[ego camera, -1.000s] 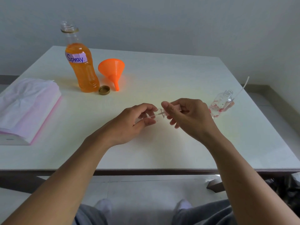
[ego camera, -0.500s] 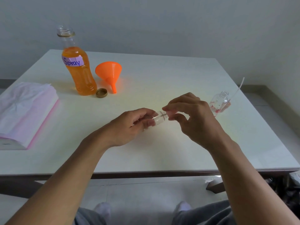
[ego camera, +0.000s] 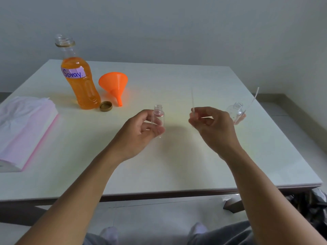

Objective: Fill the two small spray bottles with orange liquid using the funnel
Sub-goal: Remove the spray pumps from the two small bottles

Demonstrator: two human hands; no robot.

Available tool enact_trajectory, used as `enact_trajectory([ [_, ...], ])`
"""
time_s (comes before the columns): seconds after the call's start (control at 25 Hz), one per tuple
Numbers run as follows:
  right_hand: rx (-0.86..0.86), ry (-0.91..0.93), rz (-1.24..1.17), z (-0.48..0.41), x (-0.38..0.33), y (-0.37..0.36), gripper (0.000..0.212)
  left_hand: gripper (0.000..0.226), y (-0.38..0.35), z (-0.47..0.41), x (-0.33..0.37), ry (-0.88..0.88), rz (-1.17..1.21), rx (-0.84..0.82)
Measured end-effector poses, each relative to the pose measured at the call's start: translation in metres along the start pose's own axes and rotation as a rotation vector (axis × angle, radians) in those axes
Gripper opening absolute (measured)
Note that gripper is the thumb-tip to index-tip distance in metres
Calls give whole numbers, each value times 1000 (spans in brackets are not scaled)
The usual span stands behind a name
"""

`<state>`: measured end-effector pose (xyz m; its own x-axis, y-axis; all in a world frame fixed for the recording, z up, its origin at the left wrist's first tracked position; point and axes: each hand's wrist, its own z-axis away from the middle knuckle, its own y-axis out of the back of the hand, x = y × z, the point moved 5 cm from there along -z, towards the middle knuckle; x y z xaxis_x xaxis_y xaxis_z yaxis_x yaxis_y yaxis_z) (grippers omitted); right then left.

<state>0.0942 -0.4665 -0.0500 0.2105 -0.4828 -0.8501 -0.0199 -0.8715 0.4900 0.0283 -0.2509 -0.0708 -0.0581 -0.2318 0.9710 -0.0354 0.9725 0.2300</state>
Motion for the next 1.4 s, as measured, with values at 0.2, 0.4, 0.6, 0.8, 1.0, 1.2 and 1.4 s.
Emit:
enact_trajectory([
  [0.2,77,38,141,-8,12,-12,13,38,-20,-8,3,-94,-121,102],
  [0.4,129,106,202,-10,21,-20,18,41,-34,-15,-1,-115,-184,140],
  [0.6,137,87,192,-12,26,-24,19,44,-41,-20,-3,-89,-158,184],
  [0.8,132,25,170,-12,30,-25,25,45,-42,-22,-7,-68,-197,206],
  [1.0,43,-47,249,9,26,-22,48,67,-38,-16,-10,-12,-300,148],
  [1.2,-26,-5,379,67,8,-17,35,62,3,8,-5,20,-482,181],
  [1.4,-284,290,475,121,-33,-76,33,27,91,36,11,-96,-472,640],
])
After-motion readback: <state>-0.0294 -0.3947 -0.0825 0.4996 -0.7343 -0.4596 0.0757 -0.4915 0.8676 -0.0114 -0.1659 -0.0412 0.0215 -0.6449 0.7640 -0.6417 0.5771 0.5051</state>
